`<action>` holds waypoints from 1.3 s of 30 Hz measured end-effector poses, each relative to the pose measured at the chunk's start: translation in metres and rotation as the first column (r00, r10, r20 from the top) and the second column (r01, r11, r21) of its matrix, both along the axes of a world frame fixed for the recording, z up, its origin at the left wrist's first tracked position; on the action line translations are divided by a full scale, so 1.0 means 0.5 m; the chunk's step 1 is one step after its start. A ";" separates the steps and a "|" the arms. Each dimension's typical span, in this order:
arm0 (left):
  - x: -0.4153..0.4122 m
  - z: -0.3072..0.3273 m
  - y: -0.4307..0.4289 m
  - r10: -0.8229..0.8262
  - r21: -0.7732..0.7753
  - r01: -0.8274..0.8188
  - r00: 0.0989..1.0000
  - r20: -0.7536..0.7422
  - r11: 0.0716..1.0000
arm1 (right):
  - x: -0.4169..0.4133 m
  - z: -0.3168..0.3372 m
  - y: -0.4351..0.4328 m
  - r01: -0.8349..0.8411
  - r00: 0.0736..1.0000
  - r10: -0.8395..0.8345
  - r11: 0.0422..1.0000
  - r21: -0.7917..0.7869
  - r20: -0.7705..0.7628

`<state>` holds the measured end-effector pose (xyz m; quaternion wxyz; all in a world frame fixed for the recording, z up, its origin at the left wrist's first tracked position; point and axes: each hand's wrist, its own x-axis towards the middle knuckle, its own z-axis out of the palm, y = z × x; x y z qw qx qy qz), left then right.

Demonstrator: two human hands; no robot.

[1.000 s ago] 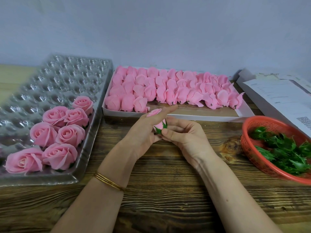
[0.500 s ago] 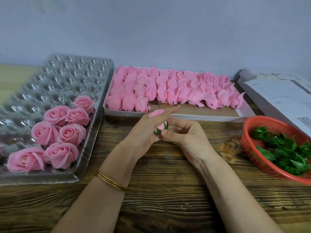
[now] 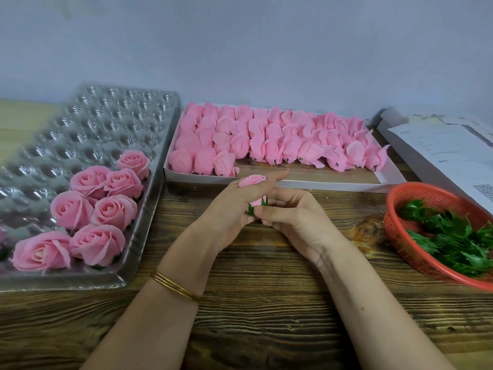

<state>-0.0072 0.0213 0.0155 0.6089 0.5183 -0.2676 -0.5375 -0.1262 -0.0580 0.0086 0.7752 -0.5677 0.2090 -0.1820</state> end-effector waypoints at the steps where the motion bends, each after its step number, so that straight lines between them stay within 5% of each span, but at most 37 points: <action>1: 0.001 -0.001 0.000 -0.006 0.000 0.006 1.000 -0.006 1.000 | 0.000 0.000 0.000 0.001 1.000 -0.001 1.000 0.004 0.010; 8: 0.003 -0.008 -0.002 0.036 -0.084 -0.046 0.992 -0.117 0.995 | 0.009 -0.006 0.010 0.123 0.990 -0.122 0.992 -0.006 0.064; 16: -0.008 -0.026 -0.010 0.070 -0.138 -0.068 0.997 0.009 0.988 | 0.015 -0.017 0.009 0.349 0.937 -0.348 0.916 -0.199 0.040; 39: -0.023 -0.021 -0.010 0.222 -0.030 -0.220 0.969 0.111 0.975 | 0.007 -0.001 0.010 0.186 0.971 -0.228 0.909 -0.373 -0.071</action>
